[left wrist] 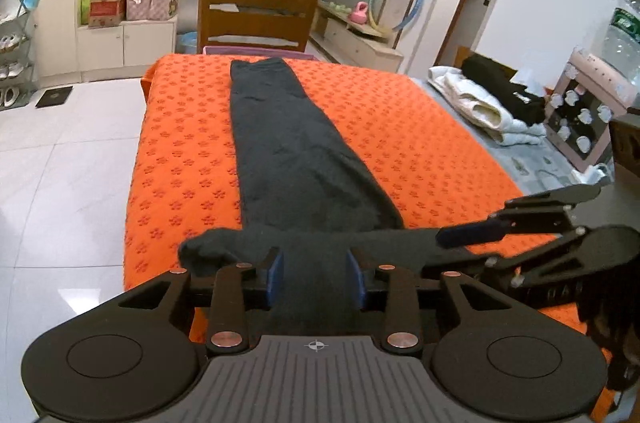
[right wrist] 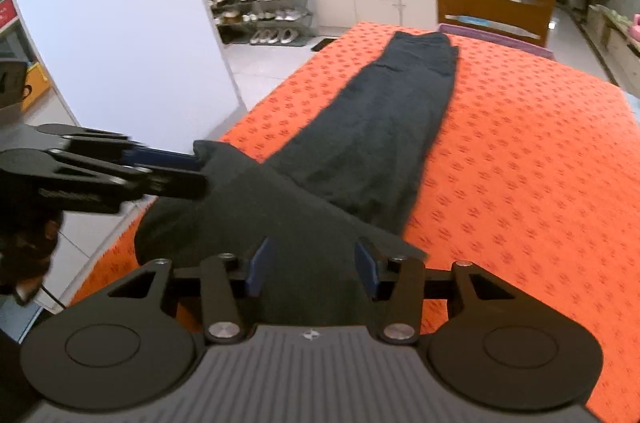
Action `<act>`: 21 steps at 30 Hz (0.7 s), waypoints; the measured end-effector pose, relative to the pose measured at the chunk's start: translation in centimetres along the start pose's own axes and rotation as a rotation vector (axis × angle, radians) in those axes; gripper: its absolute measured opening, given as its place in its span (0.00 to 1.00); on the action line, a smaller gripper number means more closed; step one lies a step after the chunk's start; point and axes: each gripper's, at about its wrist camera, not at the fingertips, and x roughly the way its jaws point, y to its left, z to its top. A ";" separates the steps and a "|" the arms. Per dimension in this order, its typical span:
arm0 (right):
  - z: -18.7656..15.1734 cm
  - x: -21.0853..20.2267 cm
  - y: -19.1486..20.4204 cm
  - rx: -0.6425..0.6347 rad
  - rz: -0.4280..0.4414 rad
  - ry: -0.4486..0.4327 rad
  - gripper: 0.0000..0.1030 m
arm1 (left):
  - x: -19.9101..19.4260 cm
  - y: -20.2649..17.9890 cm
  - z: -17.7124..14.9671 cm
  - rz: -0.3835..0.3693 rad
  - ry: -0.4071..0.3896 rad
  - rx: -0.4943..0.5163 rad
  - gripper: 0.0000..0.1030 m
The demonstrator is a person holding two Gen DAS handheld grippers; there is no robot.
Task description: Fold clothes
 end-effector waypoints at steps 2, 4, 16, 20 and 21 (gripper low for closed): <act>0.2 1.3 -0.1 -0.001 0.007 0.014 0.51 | 0.9 0.9 0.0 0.026 0.021 -0.026 0.36; 0.1 2.4 -0.3 0.005 0.006 0.026 0.51 | 1.6 1.9 -0.2 0.061 0.037 -0.054 0.36; -1.5 1.4 -3.5 0.057 -0.122 0.023 0.64 | -0.3 5.7 -0.4 0.192 0.031 -0.071 0.43; -1.8 -0.1 -3.1 0.025 -0.161 0.016 0.65 | -2.5 5.1 -1.0 0.158 0.031 0.010 0.51; -1.9 -0.5 -2.8 0.007 -0.160 0.014 0.65 | -3.0 4.7 -1.2 0.143 0.031 0.035 0.55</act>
